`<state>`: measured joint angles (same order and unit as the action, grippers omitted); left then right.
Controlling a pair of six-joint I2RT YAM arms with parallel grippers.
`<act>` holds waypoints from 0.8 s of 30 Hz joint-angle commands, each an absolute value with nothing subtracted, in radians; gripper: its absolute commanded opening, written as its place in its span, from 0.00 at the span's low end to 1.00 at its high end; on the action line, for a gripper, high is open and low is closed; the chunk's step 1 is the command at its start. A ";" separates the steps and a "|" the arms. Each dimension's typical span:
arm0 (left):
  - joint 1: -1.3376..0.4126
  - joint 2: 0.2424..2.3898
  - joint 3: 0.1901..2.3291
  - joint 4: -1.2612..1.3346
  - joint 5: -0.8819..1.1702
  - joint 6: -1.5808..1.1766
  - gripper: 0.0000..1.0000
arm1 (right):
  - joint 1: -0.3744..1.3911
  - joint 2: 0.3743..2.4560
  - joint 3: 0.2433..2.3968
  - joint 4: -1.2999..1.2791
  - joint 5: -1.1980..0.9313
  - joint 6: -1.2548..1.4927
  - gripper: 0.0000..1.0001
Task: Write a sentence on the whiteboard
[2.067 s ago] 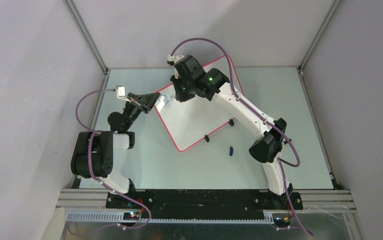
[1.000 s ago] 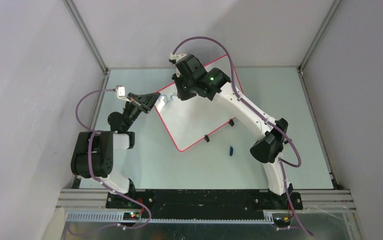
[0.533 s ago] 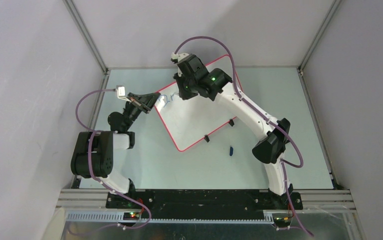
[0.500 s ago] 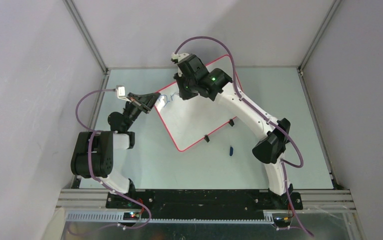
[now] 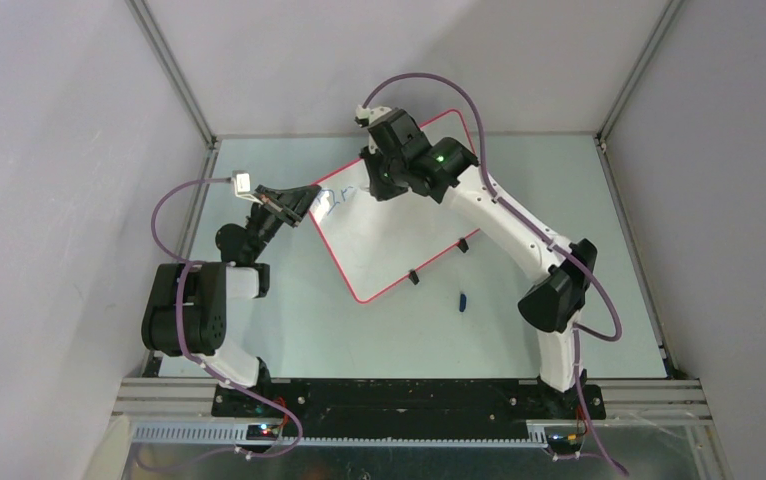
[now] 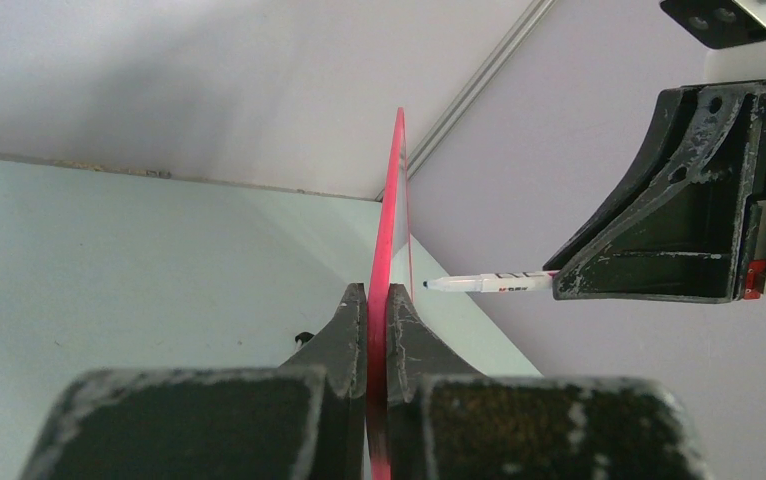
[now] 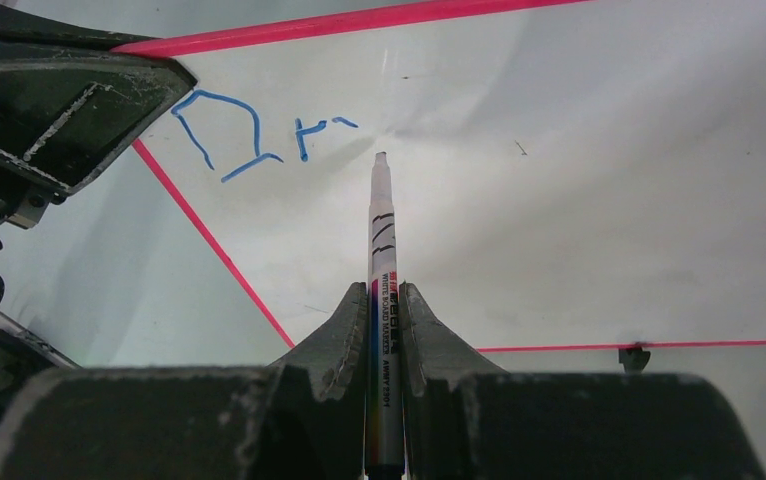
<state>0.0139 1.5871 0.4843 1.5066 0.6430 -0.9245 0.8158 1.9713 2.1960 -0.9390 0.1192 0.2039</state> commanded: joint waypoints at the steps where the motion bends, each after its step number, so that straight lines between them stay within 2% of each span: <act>1: -0.013 1.578 0.475 1.530 0.725 -0.807 0.01 | 0.807 1.897 2.181 -0.886 0.108 0.192 0.00; 24: -0.012 1.576 0.473 1.529 0.725 -0.807 0.01 | 0.801 1.986 2.284 -0.920 0.086 0.195 0.00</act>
<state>0.0135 1.5871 0.4843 1.5066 0.6430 -0.9241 0.8082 1.9747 2.2353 -0.9218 0.0788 0.2039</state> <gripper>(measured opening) 0.042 0.163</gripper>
